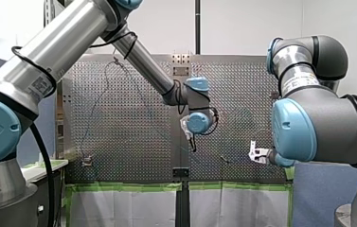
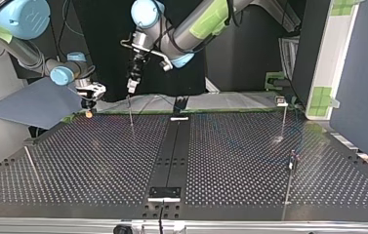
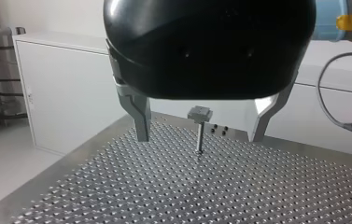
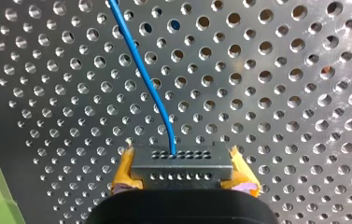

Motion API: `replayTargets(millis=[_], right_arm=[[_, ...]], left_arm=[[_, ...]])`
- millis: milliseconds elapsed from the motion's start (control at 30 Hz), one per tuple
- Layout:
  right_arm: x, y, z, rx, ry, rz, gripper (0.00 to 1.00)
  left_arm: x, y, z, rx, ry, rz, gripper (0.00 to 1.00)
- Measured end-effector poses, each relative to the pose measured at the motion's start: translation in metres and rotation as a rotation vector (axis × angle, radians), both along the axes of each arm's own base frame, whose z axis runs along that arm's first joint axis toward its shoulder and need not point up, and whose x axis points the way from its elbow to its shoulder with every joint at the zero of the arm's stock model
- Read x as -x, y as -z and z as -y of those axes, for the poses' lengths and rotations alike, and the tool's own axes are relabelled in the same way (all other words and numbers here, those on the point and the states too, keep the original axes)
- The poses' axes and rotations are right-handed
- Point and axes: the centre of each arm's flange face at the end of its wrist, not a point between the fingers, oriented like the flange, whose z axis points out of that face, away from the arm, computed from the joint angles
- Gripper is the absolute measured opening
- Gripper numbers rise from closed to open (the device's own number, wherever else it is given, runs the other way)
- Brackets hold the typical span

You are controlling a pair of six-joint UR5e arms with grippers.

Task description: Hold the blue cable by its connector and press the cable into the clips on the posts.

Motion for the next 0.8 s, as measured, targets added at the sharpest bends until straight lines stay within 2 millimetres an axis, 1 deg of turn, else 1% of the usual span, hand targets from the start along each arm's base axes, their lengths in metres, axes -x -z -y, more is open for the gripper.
replayTargets(millis=[467,800], right_arm=[[-0.007,0.0,-0.002,0.001,-0.012,-0.002,0.0],[-0.005,-0.002,0.001,-0.004,-0.009,0.002,0.0]], left_arm=[[0.021,-0.044,-0.037,0.093,0.045,0.055,1.0],[0.034,-0.068,-0.06,0.146,0.063,0.104,1.0]])
